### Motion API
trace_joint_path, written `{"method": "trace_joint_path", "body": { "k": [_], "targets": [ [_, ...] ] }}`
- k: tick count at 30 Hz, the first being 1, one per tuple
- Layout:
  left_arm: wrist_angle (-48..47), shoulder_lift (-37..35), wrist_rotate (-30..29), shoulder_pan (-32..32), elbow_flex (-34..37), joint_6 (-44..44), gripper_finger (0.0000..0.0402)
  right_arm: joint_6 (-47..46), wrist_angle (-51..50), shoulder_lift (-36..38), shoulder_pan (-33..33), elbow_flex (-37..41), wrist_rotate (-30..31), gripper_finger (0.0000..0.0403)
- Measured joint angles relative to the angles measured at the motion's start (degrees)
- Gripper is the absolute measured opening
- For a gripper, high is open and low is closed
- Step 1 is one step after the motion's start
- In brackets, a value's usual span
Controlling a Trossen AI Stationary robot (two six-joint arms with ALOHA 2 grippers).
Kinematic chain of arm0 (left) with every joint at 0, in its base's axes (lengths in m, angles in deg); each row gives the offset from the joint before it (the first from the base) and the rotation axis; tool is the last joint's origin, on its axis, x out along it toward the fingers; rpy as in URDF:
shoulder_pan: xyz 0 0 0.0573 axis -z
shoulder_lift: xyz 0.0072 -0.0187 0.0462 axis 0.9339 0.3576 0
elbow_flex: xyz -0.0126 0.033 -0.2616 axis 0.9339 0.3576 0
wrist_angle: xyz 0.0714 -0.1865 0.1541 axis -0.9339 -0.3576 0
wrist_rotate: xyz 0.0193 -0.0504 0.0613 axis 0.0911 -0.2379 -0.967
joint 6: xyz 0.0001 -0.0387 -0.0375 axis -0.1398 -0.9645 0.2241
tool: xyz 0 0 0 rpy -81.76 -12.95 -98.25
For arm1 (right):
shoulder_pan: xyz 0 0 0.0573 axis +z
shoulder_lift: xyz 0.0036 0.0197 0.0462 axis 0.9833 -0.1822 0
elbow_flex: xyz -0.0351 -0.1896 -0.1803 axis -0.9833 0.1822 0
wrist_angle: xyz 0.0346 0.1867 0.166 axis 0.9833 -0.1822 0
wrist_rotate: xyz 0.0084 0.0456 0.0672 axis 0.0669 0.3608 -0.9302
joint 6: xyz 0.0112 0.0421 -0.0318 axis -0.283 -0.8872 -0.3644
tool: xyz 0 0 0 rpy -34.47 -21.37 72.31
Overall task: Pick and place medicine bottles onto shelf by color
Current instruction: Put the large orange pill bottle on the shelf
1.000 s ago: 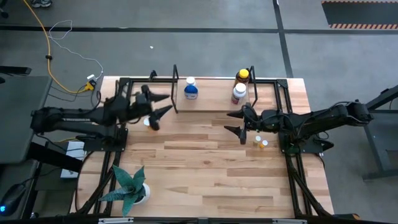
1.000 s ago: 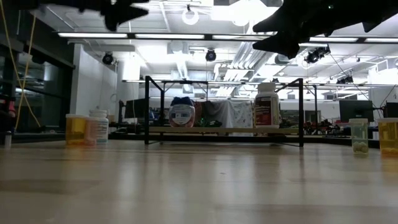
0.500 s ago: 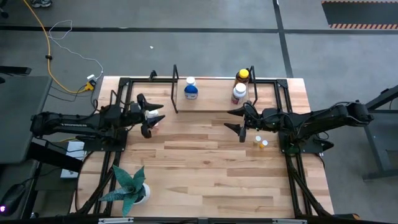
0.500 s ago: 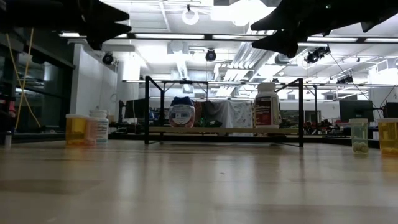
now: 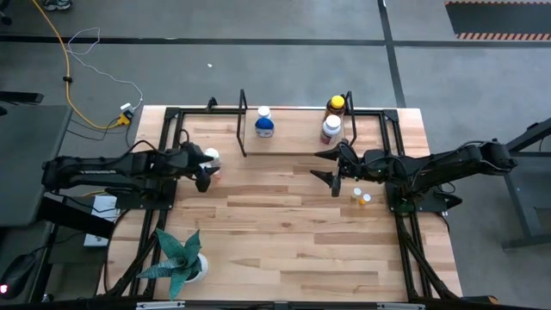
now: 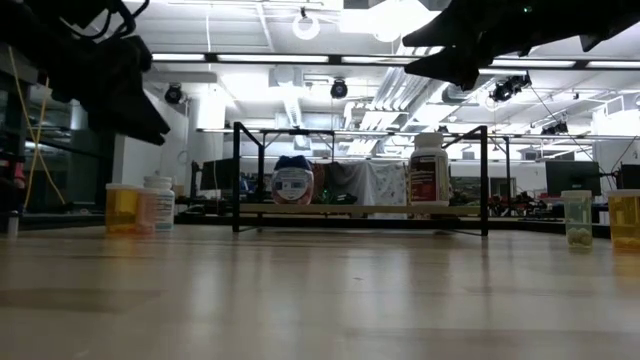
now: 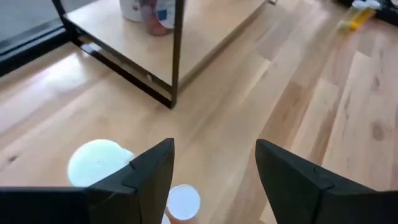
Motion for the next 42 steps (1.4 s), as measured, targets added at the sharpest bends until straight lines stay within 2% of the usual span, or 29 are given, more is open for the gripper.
{"method": "trace_joint_path", "body": {
  "k": [7, 15, 21, 24, 33, 42],
  "targets": [
    [-2.35, -0.01, -4.63, 0.0, -0.24, -1.88, 0.0214, 1.18, 0.74, 0.0, 0.0, 0.0, 0.04, 0.0291],
    [-10.36, 0.02, -4.48, 0.0, -0.24, -13.0, 0.0214, 1.22, 0.79, 0.0, 0.0, 0.0, 0.04, 0.0291],
    [-18.17, 0.91, -7.94, -0.13, -0.24, -22.09, 0.0214, 1.07, 0.79, 0.0, -0.01, 0.0, 0.04, 0.0291],
    [-17.64, 1.53, -8.81, -1.41, -0.24, -22.26, 0.0214, 1.07, 0.83, 0.0, -0.02, 0.0, 0.04, 0.0291],
    [-14.0, 6.16, -4.74, -5.54, -0.27, -19.19, 0.0213, 1.07, 1.6, 0.0, 0.0, 0.0, 0.04, 0.0291],
    [-10.39, 7.74, -4.66, -6.4, -0.27, -16.62, 0.0213, 1.32, 1.6, 0.0, -0.02, 0.0, 0.04, 0.0291]
  ]
}}
